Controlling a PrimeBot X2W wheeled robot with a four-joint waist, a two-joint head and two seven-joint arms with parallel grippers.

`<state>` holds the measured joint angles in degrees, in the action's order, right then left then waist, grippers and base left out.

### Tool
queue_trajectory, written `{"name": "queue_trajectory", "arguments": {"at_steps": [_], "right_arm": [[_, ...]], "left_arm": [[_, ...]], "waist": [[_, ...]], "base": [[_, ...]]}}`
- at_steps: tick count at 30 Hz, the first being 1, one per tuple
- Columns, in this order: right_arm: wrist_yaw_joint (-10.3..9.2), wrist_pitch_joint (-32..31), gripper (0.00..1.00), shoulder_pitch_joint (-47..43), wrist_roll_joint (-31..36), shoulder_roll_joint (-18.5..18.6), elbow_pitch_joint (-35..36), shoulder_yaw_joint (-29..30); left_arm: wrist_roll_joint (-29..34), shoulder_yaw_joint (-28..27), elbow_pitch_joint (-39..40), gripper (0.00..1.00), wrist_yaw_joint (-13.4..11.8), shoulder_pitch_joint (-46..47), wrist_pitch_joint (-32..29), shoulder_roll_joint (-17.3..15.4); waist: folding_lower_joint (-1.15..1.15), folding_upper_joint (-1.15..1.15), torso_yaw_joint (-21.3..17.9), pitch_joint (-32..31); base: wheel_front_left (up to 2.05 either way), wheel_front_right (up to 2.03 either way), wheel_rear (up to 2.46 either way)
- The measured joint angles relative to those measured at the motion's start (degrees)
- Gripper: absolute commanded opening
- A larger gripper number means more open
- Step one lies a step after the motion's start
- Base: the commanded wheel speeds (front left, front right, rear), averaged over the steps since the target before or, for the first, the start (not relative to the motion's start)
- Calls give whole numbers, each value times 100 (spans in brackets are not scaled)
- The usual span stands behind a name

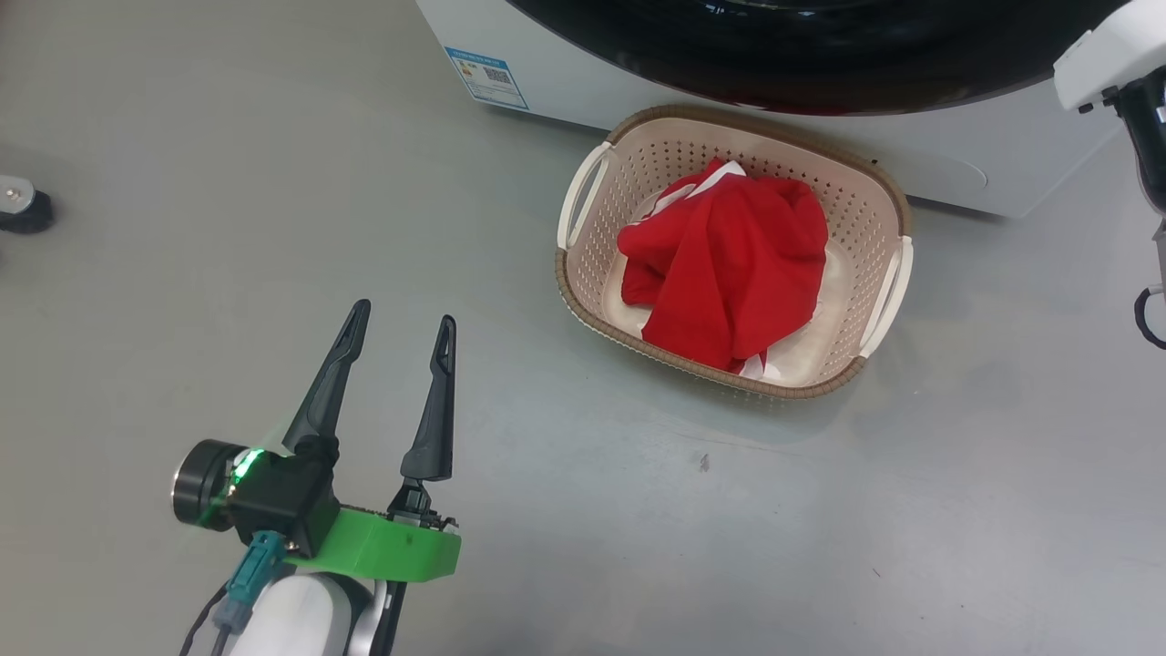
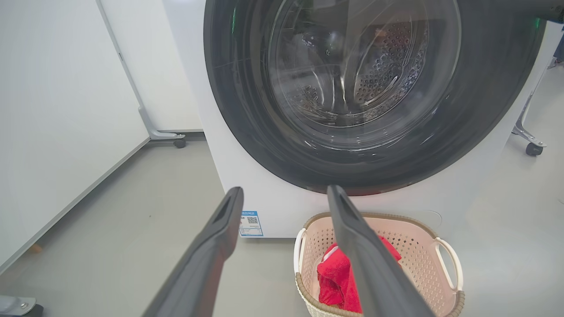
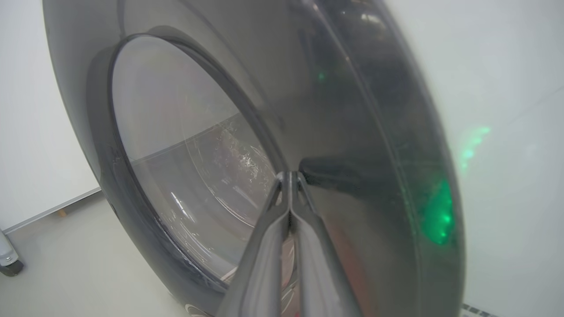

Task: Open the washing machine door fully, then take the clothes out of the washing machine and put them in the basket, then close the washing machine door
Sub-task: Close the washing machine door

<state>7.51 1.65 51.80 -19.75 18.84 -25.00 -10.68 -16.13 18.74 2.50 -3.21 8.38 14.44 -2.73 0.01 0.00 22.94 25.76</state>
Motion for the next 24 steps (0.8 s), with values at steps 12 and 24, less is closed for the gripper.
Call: {"name": "queue_trajectory", "arguments": {"at_steps": [12, 24], "right_arm": [[-1, 289, 0, 115, 1, -43, -425, -157], [-2, 804, 0, -365, -286, -361, -554, -757]], "left_arm": [[-1, -65, -13, 100, -2, 108, 0, 20], [33, -181, -146, 100, -2, 108, 0, 24]], "waist": [[0, 0, -17, -75], [0, 0, -255, -360]], "base": [[0, 0, 0], [0, 0, 0]]}}
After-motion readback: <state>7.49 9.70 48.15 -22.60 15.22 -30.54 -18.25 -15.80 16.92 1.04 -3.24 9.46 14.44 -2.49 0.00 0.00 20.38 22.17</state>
